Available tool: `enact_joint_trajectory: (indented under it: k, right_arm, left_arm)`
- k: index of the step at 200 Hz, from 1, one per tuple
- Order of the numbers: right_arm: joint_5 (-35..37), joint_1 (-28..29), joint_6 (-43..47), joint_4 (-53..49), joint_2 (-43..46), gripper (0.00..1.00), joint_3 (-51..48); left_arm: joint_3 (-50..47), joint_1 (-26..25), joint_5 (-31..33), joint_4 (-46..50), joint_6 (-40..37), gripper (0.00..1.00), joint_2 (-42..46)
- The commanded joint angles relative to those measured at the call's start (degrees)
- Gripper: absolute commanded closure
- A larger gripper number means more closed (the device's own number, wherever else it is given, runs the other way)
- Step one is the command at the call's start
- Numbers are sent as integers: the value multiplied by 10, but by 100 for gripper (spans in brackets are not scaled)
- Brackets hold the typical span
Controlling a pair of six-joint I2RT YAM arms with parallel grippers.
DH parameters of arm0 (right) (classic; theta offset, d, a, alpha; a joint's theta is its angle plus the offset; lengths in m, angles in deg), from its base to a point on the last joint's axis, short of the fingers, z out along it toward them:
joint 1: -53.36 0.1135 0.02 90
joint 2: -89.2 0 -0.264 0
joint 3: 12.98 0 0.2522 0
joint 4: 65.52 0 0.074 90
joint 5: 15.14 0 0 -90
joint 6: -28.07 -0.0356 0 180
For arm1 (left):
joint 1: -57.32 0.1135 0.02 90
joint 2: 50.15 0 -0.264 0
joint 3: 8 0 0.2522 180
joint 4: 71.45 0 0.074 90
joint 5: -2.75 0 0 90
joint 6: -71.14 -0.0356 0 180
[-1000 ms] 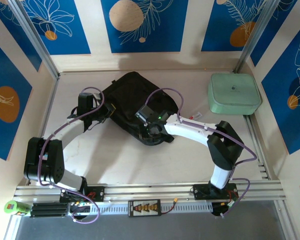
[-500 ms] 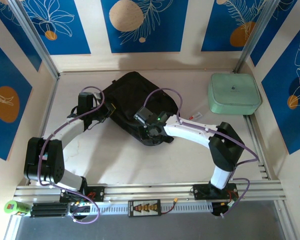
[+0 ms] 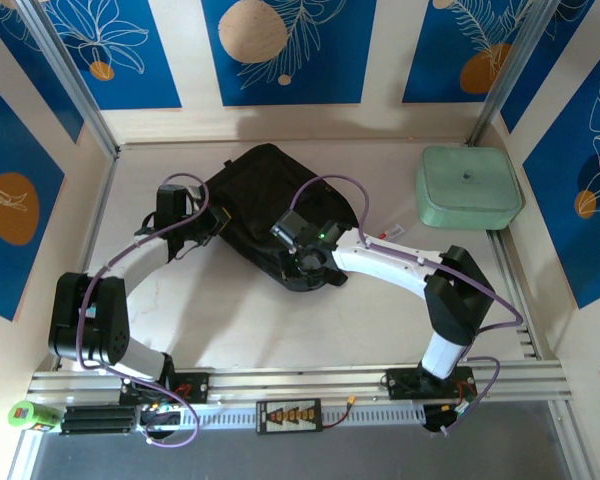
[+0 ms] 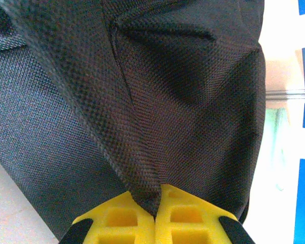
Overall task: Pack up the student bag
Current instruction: Zip the student bag at the center of the table.
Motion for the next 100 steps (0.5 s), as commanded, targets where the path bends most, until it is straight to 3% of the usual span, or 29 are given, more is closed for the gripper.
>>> enact_joint_trajectory:
  k: [1, 47, 100]
  right_arm:
    - [-17, -5, -4, -12, 20, 86, 10]
    - [-13, -8, -10, -16, 27, 100, 4]
    - [-19, -19, -1, -1, 93, 100, -73]
  left_arm:
    - [17, 4, -6, -22, -15, 100, -4]
    - [16, 5, -1, -18, -21, 100, -5]
    - [-4, 24, 44, -17, -40, 100, 3]
